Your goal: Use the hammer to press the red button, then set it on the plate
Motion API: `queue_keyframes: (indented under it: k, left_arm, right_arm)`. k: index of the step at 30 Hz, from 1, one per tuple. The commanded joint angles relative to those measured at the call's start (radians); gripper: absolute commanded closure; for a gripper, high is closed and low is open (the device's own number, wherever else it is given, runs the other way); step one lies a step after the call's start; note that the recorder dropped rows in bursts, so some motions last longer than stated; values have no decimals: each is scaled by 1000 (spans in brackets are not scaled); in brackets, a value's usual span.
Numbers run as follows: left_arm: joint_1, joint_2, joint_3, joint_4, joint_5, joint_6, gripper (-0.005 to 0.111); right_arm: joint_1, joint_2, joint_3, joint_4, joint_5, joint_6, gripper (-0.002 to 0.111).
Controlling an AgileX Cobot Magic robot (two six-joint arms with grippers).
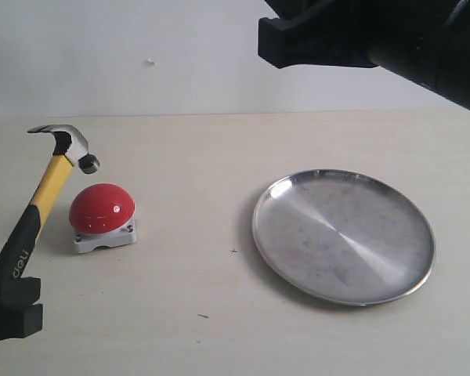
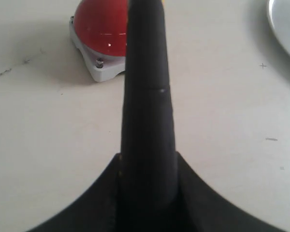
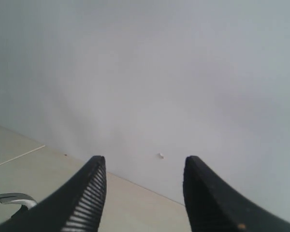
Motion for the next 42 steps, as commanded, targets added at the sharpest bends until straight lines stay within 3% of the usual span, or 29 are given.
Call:
queue_keyframes:
  k: [1,28,42]
  left_arm:
    - [-1,-5,-8,-23,3,1,107]
    - [-1,-5,-8,-36,-10,1,107]
    - [-1,-186,-185,-48,-11,8,107]
  right_arm:
    - [-5,-6,-4,-6,-3,3,60]
    - [-5,-6,-4,-8,-3,3,60]
    - [-5,-6,-4,-8,-3,3,60]
